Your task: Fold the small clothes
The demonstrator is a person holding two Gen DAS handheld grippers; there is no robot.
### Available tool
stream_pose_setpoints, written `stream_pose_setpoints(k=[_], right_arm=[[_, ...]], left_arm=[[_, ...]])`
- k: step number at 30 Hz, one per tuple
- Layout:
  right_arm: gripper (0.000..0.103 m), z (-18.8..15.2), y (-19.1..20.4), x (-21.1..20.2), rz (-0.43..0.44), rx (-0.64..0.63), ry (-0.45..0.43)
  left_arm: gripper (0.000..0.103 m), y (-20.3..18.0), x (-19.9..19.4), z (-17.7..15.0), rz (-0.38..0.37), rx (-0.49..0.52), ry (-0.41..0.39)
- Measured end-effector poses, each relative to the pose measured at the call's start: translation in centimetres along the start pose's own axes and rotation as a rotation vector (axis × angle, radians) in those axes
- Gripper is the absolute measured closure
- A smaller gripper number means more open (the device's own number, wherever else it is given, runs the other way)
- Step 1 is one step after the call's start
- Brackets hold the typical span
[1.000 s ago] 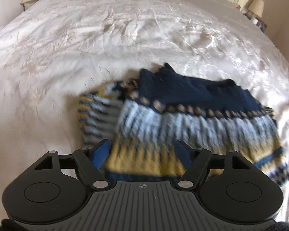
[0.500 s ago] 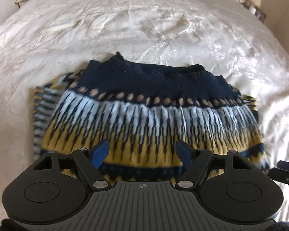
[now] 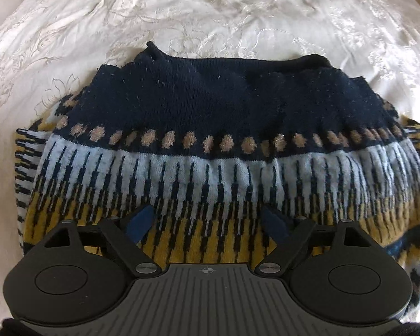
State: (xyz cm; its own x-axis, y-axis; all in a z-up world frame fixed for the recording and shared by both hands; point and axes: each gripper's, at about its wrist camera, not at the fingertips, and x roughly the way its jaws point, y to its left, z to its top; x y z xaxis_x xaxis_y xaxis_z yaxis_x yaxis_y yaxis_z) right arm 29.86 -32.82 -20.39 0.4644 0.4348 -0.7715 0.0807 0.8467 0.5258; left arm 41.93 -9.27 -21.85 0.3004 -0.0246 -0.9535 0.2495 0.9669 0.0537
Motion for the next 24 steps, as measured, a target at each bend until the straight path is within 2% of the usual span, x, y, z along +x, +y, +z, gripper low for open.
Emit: stream_pose_setpoints(k=[8,17,24], right_arm=[[0.0,1.2,-2.1,3.5,0.105,0.05,0.097],[0.0,2.1,-4.4,4.6,0.285,0.174,0.042],[0.0,2.0,-3.9,4.8,0.288,0.196,0.007]], left_arm=[[0.008,0.1,0.7,0.2,0.008,-0.011,0.02],[0.001,0.1,1.6,0.9,0.011,-0.014,0.032],[0.001,0.1,1.8,0.7,0.014,-0.014,0.025]])
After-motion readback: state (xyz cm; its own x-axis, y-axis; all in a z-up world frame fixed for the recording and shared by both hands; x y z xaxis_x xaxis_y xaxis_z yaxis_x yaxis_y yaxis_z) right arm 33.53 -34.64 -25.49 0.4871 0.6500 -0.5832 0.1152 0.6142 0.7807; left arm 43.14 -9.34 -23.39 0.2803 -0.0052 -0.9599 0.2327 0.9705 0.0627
